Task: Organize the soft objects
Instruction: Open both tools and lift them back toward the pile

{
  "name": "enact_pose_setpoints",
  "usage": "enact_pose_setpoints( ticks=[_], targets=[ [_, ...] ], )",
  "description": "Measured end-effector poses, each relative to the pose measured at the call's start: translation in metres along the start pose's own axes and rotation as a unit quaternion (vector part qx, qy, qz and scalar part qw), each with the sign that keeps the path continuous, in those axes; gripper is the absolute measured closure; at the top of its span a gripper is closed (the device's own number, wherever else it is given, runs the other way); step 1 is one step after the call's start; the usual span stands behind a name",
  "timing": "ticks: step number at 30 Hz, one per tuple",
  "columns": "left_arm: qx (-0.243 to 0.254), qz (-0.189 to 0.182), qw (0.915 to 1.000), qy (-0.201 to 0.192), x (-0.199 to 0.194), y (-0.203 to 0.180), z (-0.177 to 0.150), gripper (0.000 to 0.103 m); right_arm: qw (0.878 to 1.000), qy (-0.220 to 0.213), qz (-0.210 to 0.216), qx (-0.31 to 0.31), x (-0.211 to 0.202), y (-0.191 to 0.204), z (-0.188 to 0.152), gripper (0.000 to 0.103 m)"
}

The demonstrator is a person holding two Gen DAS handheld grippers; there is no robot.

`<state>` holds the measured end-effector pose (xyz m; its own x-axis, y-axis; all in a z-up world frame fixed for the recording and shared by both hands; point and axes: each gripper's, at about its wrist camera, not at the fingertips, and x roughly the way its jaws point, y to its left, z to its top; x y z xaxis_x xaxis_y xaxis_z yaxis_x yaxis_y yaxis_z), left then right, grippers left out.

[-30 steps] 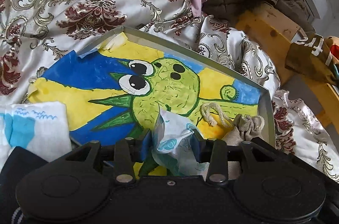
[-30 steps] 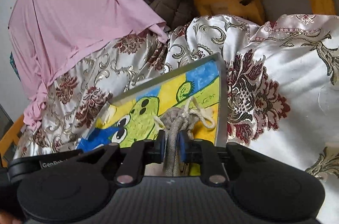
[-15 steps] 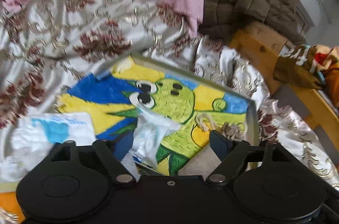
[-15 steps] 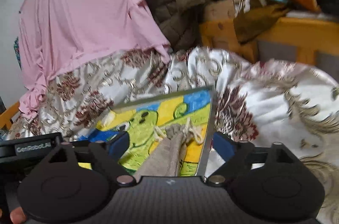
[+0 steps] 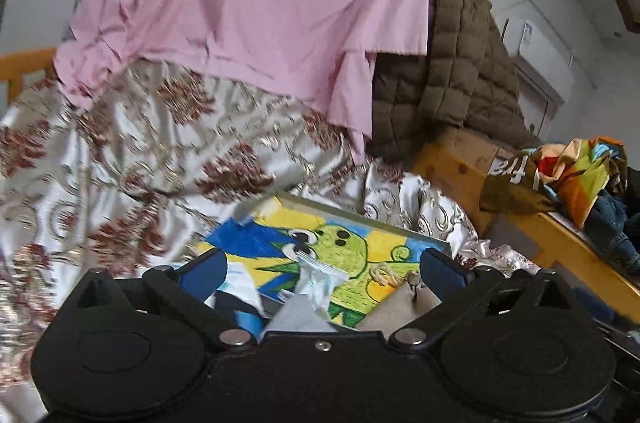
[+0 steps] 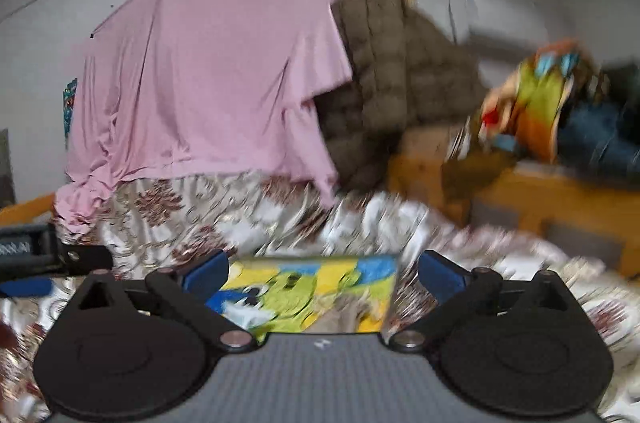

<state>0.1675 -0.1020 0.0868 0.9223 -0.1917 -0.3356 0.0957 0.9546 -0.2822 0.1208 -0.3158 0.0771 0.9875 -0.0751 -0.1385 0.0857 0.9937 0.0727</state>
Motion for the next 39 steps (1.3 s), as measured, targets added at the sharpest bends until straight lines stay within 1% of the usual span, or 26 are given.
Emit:
enact_pose_setpoints(
  ticks=[2, 4, 7, 8, 10, 11, 13, 17, 22, 26, 31, 34, 39],
  targets=[
    [0.008, 0.004, 0.9999, -0.011, -0.019, 0.005, -0.003, 0.001, 0.999, -0.025, -0.019, -0.023, -0.020, 0.011, -0.003, 0.000],
    [0.019, 0.006, 0.9997, -0.017, -0.035, 0.009, -0.005, 0.001, 0.998, -0.046, -0.023, -0.029, -0.038, 0.016, -0.006, 0.000],
    [0.045, 0.011, 0.9987, -0.023, -0.057, 0.014, -0.011, 0.001, 0.999, -0.047, -0.013, -0.012, -0.058, 0.019, -0.011, 0.000],
    [0.057, 0.011, 0.9980, -0.024, -0.065, 0.015, -0.014, 0.001, 0.999, -0.042, -0.008, -0.002, -0.063, 0.018, -0.011, 0.000],
    [0.080, 0.008, 0.9966, -0.020, -0.077, 0.021, -0.020, 0.001, 1.000, -0.017, 0.010, 0.024, -0.072, 0.015, -0.014, 0.000],
    [0.086, 0.006, 0.9961, -0.017, -0.083, 0.024, -0.022, 0.001, 0.999, -0.010, 0.016, 0.036, -0.076, 0.014, -0.016, 0.000],
    [0.090, -0.001, 0.9959, -0.008, -0.091, 0.032, -0.026, 0.001, 0.999, -0.005, 0.017, 0.044, -0.087, 0.013, -0.022, 0.000],
    [0.103, -0.012, 0.9946, 0.008, -0.102, 0.047, -0.037, 0.001, 1.000, 0.014, 0.005, 0.026, -0.102, 0.022, -0.033, 0.000],
    [0.128, -0.026, 0.9908, 0.036, -0.108, 0.060, -0.053, 0.001, 0.998, 0.064, 0.007, 0.025, -0.111, 0.032, -0.047, 0.000],
    [0.141, -0.033, 0.9875, 0.062, -0.106, 0.070, -0.069, 0.001, 0.994, 0.104, 0.016, 0.008, -0.108, 0.041, -0.060, 0.000],
    [0.163, -0.045, 0.9807, 0.098, -0.096, 0.073, -0.086, 0.001, 0.987, 0.158, 0.026, -0.035, -0.095, 0.058, -0.078, 0.000],
    [0.177, -0.056, 0.9760, 0.115, -0.090, 0.074, -0.094, 0.001, 0.980, 0.186, 0.041, -0.051, -0.090, 0.067, -0.086, 0.000],
    [0.190, -0.065, 0.9697, 0.138, -0.078, 0.074, -0.102, 0.001, 0.973, 0.218, 0.048, -0.064, -0.083, 0.071, -0.094, 0.000]
  ],
)
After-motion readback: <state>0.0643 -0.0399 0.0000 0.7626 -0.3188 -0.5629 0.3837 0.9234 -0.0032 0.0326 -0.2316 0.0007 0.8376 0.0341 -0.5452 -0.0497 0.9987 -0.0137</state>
